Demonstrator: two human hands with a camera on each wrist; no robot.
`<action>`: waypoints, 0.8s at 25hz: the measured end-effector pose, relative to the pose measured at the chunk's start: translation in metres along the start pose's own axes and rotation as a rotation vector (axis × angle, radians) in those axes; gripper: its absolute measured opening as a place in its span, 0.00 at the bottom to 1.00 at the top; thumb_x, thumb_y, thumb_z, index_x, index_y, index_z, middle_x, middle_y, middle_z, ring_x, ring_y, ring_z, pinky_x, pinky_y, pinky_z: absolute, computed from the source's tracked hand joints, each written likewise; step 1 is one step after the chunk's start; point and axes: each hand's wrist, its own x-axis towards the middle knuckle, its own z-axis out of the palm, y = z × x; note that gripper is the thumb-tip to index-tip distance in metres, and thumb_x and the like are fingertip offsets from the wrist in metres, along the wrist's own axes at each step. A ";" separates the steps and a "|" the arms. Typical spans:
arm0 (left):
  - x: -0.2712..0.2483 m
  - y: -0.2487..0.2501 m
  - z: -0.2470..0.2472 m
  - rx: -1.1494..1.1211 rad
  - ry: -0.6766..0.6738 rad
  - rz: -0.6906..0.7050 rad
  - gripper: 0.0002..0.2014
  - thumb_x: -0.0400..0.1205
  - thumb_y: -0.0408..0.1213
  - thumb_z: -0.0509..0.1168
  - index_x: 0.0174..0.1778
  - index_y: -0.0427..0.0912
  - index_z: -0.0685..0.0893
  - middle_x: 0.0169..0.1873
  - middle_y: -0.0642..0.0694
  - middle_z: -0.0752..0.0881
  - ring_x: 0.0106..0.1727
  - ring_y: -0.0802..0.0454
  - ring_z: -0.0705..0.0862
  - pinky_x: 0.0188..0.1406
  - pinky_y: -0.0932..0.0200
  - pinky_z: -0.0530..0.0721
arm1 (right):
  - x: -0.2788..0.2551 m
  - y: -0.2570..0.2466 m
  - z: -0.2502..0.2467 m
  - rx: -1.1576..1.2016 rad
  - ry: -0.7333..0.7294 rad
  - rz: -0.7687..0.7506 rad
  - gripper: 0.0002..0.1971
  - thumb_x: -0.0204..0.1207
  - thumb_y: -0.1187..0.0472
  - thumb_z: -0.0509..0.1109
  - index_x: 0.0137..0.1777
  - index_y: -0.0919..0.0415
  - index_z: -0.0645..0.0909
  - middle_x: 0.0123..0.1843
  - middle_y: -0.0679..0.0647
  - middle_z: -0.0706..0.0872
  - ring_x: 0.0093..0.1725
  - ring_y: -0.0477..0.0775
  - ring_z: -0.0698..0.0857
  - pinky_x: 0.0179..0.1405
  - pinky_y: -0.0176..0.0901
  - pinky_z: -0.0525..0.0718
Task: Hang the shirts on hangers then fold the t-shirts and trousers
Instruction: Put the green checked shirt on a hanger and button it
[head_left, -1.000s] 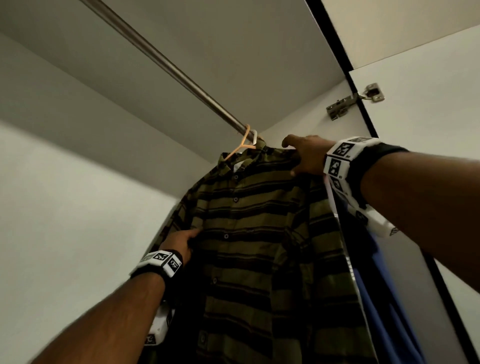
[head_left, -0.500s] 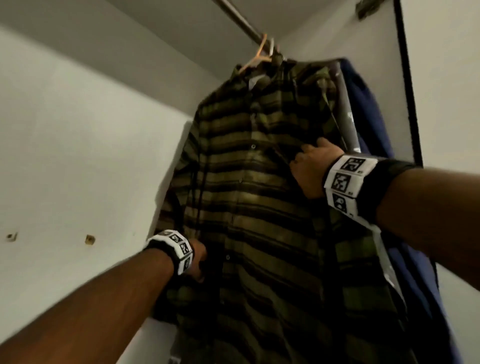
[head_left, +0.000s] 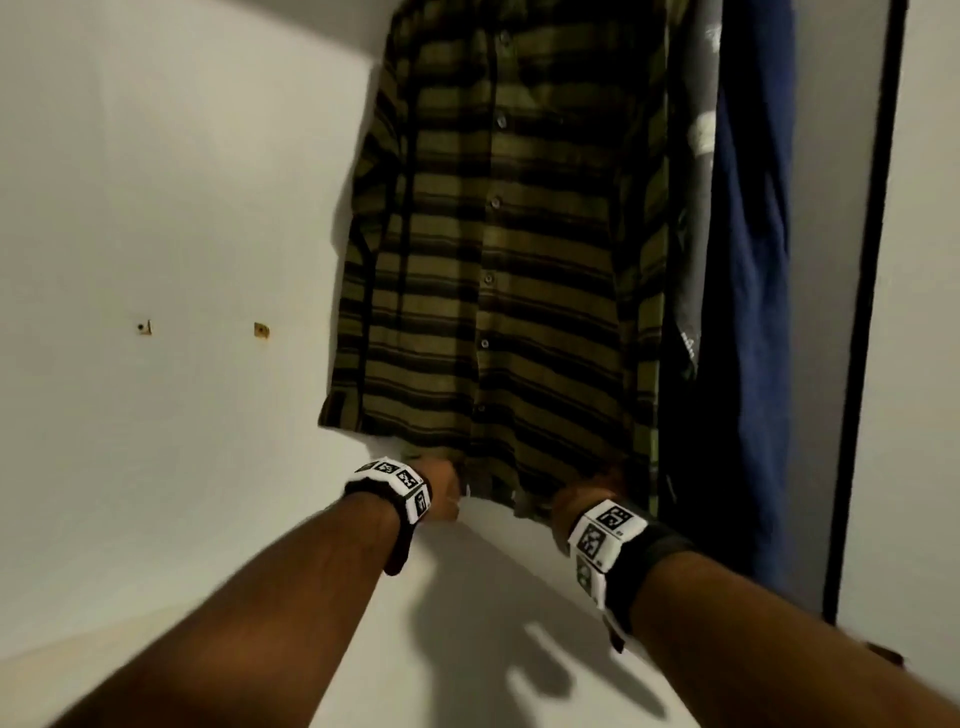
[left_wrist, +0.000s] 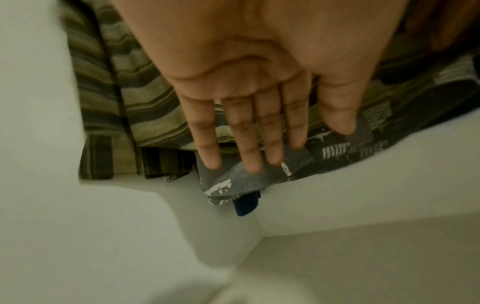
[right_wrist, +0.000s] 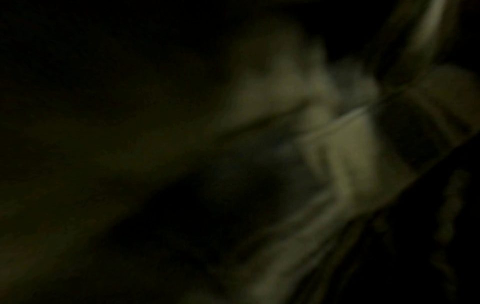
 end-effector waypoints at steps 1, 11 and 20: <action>-0.004 0.001 0.001 -0.082 0.127 -0.008 0.19 0.74 0.54 0.67 0.59 0.54 0.84 0.59 0.46 0.86 0.57 0.41 0.84 0.57 0.50 0.82 | -0.001 -0.007 0.011 0.057 0.052 -0.011 0.26 0.87 0.54 0.52 0.84 0.56 0.56 0.85 0.65 0.49 0.83 0.70 0.50 0.81 0.57 0.57; 0.006 0.053 -0.064 -0.867 0.533 -0.243 0.17 0.77 0.42 0.71 0.60 0.41 0.84 0.53 0.41 0.88 0.56 0.41 0.85 0.47 0.62 0.76 | 0.001 0.057 -0.029 -0.105 0.290 -0.035 0.26 0.85 0.50 0.58 0.81 0.59 0.64 0.82 0.66 0.60 0.81 0.73 0.54 0.78 0.71 0.47; 0.005 0.093 -0.023 -0.692 0.385 -0.376 0.06 0.78 0.40 0.70 0.40 0.41 0.85 0.45 0.37 0.88 0.47 0.39 0.86 0.44 0.56 0.80 | 0.016 0.069 -0.017 -0.059 0.118 -0.179 0.25 0.86 0.52 0.56 0.81 0.56 0.64 0.81 0.61 0.66 0.81 0.68 0.57 0.80 0.63 0.51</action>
